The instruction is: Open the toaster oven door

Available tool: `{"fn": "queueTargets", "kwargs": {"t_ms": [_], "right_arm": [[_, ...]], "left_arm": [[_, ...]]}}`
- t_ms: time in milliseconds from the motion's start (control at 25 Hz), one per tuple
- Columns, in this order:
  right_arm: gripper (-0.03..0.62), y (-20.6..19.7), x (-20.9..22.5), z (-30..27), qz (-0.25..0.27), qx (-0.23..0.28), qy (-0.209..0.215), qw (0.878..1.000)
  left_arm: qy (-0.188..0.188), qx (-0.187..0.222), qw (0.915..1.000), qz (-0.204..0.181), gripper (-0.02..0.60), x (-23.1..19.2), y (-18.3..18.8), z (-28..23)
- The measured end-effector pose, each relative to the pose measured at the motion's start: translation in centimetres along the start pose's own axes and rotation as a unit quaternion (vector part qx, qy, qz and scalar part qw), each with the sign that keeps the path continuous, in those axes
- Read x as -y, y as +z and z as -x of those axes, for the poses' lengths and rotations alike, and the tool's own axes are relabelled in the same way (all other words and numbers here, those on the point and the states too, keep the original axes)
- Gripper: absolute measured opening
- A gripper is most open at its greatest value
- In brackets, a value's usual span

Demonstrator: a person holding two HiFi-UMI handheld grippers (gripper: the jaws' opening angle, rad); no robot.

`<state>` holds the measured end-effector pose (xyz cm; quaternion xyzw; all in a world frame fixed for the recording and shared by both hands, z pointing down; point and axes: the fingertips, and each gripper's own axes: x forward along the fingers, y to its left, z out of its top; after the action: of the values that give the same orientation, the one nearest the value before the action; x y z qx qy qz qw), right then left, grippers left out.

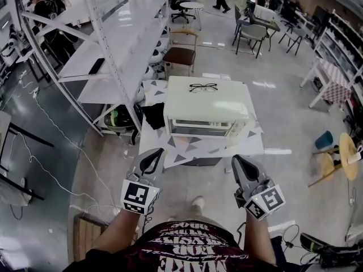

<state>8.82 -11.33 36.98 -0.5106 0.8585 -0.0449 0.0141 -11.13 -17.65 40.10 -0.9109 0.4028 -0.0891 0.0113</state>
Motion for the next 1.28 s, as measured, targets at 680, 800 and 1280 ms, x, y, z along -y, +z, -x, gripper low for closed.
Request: {"fn": "queueTargets", "kwargs": {"t_ms": [680,800,1280], "right_arm": [[0.025,0.6,7.2,-3.1,-0.01,0.007,0.01,1.0],[0.026,0.6,8.6,-3.5,-0.015,0.009,0.013,1.0],[0.025,0.6,12.8,-5.1,-0.024,0.012,0.043,0.999]], "left_arm": [[0.002,-0.013,0.9999,0.011,0.0,-0.6,0.3,-8.0],[0.005,-0.014,0.9998,0.016,0.0,-0.7,0.5,-9.4],[0.04,-0.019,0.9986,0.028,0.0,-1.4,0.6,-13.4]]}}
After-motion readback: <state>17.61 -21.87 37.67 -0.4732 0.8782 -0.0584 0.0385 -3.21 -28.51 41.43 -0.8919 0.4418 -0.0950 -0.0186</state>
